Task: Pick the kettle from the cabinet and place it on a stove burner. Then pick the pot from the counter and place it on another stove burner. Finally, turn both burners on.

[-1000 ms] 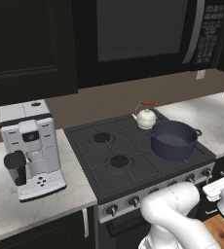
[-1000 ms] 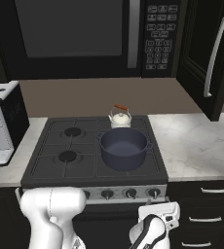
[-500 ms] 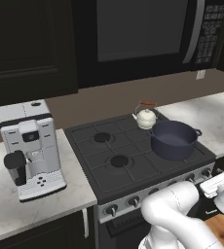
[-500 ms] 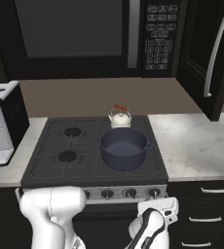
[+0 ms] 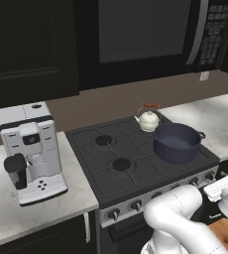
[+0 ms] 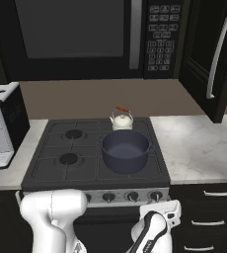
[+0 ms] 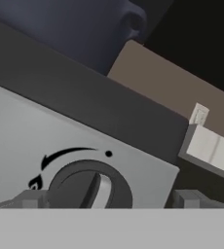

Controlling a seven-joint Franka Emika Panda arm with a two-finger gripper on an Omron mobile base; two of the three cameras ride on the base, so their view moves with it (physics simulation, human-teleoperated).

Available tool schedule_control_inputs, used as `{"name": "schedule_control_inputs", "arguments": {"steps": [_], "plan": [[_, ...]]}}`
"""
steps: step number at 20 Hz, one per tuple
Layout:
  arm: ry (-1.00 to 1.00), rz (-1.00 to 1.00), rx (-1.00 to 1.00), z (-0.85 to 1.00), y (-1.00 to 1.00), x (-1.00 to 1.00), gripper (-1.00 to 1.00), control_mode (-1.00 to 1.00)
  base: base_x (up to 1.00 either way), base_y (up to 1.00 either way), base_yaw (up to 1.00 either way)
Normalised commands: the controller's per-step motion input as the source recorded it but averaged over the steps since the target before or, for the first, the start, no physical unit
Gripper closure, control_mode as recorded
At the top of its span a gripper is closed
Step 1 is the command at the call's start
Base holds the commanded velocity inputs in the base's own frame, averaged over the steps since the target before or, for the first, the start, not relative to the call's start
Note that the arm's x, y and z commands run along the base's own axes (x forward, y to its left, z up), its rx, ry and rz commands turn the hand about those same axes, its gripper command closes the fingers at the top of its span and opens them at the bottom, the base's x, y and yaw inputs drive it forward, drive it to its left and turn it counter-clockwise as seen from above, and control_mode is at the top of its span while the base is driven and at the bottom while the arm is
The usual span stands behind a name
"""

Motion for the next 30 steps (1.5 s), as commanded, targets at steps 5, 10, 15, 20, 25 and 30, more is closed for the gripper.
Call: {"name": "schedule_control_inputs", "arguments": {"steps": [5, 10, 15, 20, 25, 30], "plan": [[0.00, 0.00, 0.00, -0.01, 0.01, 0.19, -1.00, -1.00, 0.00, 0.00, 0.00], [0.00, 0.00, 0.00, -0.08, 0.01, 0.18, -1.00, -1.00, 0.00, 0.00, 0.00], [0.00, 0.00, 0.00, -0.08, 0.11, 0.08, -1.00, -1.00, 0.00, 0.00, 0.00], [0.00, 0.02, 0.00, -0.03, 0.22, 0.03, -1.00, -1.00, 0.00, 0.00, 0.00], [0.00, 0.02, 0.00, -0.01, 0.22, 0.15, 1.00, -1.00, 0.00, 0.00, 0.00], [0.00, 0.02, 0.00, -0.01, 0.16, 0.16, 1.00, -1.00, 0.00, 0.00, 0.00]]}}
